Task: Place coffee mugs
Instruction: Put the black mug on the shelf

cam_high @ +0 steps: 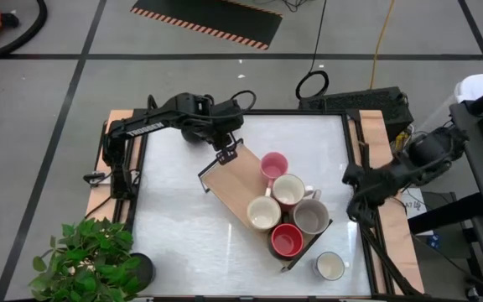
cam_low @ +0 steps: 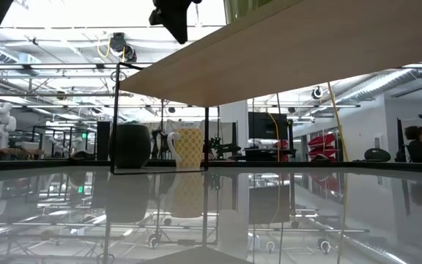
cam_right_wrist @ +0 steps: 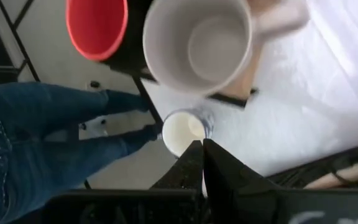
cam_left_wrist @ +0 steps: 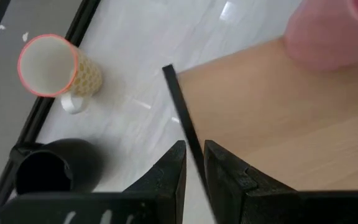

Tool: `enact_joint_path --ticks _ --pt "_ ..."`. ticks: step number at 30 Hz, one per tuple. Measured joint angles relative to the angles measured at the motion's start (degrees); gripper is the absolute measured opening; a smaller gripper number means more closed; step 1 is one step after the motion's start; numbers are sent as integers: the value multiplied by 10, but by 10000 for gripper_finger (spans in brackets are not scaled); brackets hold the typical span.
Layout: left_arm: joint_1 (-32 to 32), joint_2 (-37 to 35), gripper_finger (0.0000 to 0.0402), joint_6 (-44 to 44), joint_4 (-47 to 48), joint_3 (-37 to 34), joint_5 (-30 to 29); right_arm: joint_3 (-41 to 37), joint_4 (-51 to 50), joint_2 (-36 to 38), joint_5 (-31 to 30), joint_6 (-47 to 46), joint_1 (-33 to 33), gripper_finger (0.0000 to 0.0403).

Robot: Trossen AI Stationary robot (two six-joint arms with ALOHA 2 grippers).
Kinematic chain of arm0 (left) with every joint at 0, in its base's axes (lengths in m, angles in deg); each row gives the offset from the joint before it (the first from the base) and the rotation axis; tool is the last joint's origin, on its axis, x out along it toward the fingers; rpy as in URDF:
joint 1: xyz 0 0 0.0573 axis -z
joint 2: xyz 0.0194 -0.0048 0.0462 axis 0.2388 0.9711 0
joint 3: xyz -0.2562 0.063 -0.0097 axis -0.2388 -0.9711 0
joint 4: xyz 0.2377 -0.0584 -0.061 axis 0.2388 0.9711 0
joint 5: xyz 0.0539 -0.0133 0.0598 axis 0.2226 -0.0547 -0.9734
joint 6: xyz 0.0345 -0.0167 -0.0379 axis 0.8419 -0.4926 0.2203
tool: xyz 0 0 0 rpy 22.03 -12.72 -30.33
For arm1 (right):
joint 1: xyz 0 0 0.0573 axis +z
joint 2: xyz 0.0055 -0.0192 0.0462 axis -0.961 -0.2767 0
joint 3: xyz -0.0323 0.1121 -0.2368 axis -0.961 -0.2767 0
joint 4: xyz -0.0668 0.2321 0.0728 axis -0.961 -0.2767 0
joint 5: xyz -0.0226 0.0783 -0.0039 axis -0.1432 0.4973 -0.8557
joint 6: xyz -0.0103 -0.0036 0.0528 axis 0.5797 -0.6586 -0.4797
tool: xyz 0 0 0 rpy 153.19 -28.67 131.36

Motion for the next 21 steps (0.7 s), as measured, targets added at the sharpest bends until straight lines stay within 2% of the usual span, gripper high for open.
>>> enact_joint_path --ticks 3,9,15,21 --pt "-15 0 62 9 25 0 1 -12 11 0 -7 -29 23 0" --pt "-82 0 63 31 49 -24 32 -18 44 0 -63 -70 61 0" --pt "-157 0 63 21 47 -94 32 -18 48 0 -108 -103 90 0" --pt "-213 0 63 22 46 -206 72 -18 51 -3 -136 -134 108 0"
